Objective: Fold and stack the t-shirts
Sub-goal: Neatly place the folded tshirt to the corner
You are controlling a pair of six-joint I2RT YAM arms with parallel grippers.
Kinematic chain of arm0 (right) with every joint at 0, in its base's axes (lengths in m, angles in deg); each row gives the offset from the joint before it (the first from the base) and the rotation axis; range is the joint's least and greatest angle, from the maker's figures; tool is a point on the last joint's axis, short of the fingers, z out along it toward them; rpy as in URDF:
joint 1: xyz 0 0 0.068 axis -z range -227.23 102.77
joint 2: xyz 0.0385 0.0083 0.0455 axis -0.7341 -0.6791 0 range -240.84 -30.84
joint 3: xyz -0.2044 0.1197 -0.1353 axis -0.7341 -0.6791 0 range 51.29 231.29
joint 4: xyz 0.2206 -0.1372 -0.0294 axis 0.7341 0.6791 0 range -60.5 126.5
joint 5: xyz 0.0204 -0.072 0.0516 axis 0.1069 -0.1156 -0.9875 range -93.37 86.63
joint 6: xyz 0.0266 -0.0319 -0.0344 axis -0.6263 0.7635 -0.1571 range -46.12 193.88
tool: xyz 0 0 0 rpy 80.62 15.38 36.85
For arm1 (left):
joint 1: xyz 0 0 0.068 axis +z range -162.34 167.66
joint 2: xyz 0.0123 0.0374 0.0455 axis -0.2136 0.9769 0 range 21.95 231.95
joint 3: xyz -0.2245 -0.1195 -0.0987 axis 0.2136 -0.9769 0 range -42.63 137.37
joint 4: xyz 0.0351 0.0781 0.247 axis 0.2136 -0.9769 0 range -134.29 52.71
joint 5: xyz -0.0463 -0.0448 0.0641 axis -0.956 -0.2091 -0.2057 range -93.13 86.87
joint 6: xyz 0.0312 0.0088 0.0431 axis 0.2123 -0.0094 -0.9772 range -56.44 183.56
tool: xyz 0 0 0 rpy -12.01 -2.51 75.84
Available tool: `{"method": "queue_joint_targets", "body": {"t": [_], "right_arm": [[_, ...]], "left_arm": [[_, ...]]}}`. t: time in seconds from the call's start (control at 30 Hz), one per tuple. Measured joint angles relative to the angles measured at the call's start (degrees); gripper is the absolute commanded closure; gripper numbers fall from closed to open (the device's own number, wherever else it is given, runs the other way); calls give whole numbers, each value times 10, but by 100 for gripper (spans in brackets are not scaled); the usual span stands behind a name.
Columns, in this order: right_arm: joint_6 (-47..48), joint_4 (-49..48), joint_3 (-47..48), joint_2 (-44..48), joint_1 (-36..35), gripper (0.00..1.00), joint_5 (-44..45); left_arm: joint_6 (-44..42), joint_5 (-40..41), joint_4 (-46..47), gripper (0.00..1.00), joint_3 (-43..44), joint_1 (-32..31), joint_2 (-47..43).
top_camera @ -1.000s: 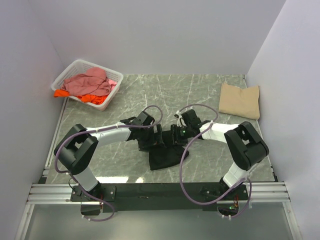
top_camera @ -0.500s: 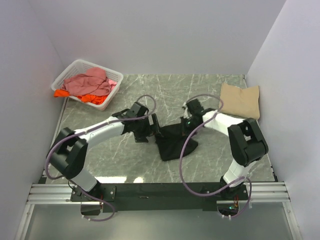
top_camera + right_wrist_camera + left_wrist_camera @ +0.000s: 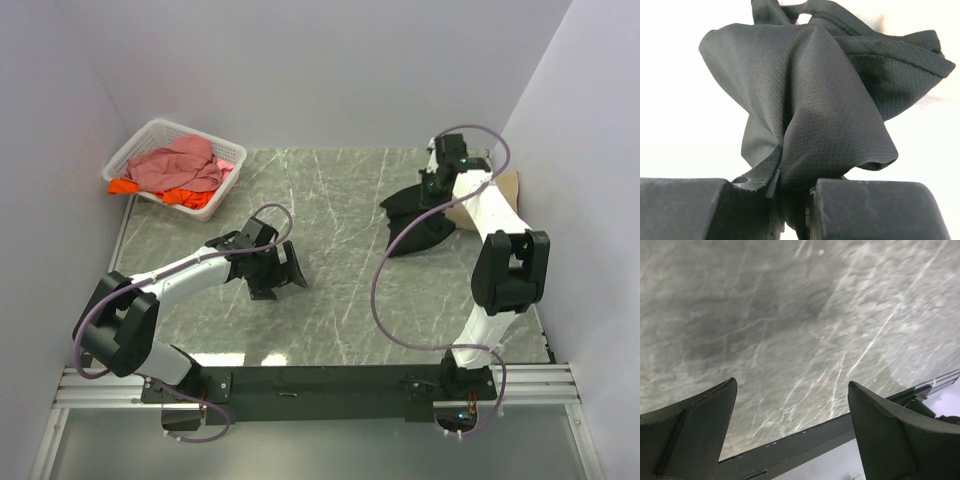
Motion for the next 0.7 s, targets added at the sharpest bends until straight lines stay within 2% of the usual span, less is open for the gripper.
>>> {"method": "queue_joint_targets", "body": {"t": [0.4, 0.7], "right_arm": [[27, 56, 217, -142, 119, 100, 18], [24, 79, 348, -216, 157, 100, -3]], "left_arm": [[-2, 0, -13, 2, -39, 0, -19], [2, 1, -25, 2, -68, 0, -47]]}}
